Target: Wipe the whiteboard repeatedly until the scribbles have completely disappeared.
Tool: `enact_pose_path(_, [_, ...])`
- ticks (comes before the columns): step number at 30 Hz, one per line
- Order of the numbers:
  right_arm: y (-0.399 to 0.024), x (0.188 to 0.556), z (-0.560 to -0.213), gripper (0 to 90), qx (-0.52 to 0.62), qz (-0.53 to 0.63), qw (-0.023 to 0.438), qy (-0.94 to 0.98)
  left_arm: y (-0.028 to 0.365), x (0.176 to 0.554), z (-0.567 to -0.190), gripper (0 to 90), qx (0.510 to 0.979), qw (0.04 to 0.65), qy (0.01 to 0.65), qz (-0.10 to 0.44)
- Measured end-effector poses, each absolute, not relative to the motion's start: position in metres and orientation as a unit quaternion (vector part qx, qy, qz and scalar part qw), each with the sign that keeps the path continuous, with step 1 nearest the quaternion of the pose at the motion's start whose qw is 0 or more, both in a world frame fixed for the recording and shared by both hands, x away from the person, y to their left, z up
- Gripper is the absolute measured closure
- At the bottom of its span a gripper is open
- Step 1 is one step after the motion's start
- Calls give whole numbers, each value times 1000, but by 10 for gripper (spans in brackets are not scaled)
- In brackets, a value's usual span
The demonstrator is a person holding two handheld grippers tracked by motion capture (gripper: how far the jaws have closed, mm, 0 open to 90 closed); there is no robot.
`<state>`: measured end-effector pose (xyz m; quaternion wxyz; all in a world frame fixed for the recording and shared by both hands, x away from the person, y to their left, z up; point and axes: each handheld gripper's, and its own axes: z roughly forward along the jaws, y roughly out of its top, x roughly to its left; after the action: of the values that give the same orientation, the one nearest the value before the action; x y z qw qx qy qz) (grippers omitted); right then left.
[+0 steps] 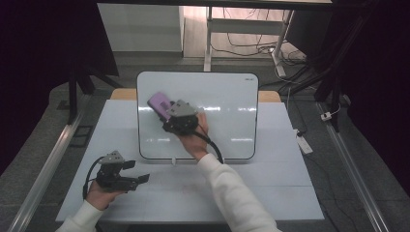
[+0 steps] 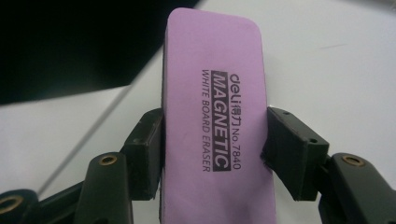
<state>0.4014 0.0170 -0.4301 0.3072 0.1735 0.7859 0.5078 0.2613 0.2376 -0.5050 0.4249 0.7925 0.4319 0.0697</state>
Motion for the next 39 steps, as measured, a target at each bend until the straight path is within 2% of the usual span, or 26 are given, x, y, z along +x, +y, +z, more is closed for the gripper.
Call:
enact_pose_path(3, [21, 395, -436, 397, 159, 498, 307, 795, 237, 260, -505, 150, 792, 425, 432, 70])
enact_pose_path(7, [-4, 400, -425, 397, 198, 483, 336, 784, 238, 259, -504, 151, 791, 428, 432, 71])
enact_pose_path(8, [-22, 406, -417, 397, 228, 488, 347, 768, 238, 259, -504, 151, 790, 428, 432, 71])
enact_pose_path(12, [-45, 421, -402, 397, 266, 510, 348, 740, 236, 259, -504, 150, 792, 426, 431, 71])
enact_pose_path(16, [-33, 424, -401, 397, 254, 513, 355, 739, 237, 260, -504, 150, 791, 426, 433, 71])
enact_pose_path(20, [-1, 418, -410, 396, 209, 511, 329, 766, 238, 261, -505, 150, 791, 427, 433, 69])
enact_pose_path(23, [2, 412, -415, 397, 192, 500, 333, 776, 239, 261, -505, 150, 790, 428, 434, 70])
enact_pose_path(27, [-28, 409, -418, 397, 220, 500, 334, 768, 239, 260, -504, 150, 790, 427, 434, 70])
enact_pose_path(28, [-52, 410, -416, 397, 240, 500, 344, 758, 239, 259, -504, 151, 791, 426, 433, 71])
enact_pose_path(31, [-76, 411, -414, 397, 261, 494, 355, 749, 237, 259, -504, 151, 791, 426, 434, 73])
enact_pose_path(34, [-122, 414, -409, 397, 309, 488, 374, 725, 235, 259, -504, 151, 792, 424, 434, 71])
enact_pose_path(39, [-147, 410, -412, 397, 322, 489, 376, 718, 232, 262, -504, 151, 794, 422, 431, 70])
